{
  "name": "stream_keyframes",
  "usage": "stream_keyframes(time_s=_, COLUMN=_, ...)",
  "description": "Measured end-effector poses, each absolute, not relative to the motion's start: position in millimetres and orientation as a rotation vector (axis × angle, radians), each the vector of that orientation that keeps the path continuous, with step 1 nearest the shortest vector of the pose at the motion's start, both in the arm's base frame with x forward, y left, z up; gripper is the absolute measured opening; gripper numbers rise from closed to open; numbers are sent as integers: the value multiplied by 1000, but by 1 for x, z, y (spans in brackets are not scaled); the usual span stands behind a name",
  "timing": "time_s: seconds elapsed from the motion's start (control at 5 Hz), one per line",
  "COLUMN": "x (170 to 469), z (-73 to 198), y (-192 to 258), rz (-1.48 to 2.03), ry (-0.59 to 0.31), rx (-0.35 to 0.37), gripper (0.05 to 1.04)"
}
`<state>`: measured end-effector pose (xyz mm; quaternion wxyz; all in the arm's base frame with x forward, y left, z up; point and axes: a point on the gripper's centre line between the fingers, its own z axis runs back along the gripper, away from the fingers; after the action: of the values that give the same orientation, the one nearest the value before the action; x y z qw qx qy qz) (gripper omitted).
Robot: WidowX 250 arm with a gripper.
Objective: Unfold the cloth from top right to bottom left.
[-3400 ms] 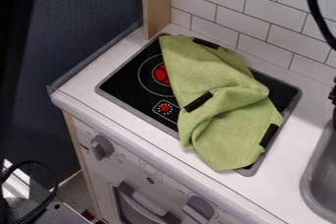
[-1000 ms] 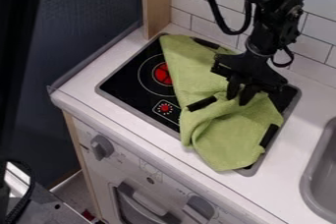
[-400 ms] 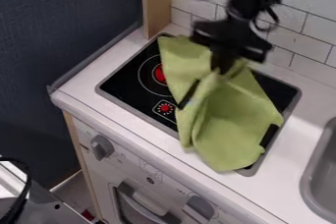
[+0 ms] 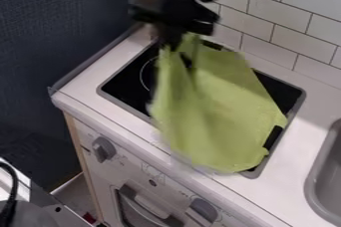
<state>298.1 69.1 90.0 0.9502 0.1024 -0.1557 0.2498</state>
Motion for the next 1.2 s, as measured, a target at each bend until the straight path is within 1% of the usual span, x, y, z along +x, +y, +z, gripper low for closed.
stream_keyframes(time_s=0.2, x=265, z=73, y=98, rz=652, ry=-296, rx=174, gripper=51)
stream_keyframes(time_s=0.4, x=242, z=50, y=117, rz=759, ry=-299, rx=92, gripper=51)
stream_keyframes(time_s=0.6, x=226, z=34, y=130, rz=862, ry=-320, rx=24, gripper=68)
stream_keyframes(time_s=0.8, x=224, z=32, y=133, rz=844, ry=-332, rx=-4, gripper=212)
stream_keyframes(time_s=1.0, x=217, z=30, y=132, rz=904, ry=-307, rx=13, gripper=465)
stream_keyframes(time_s=1.2, x=212, z=42, y=126, rz=937, ry=-322, rx=43, gripper=785)
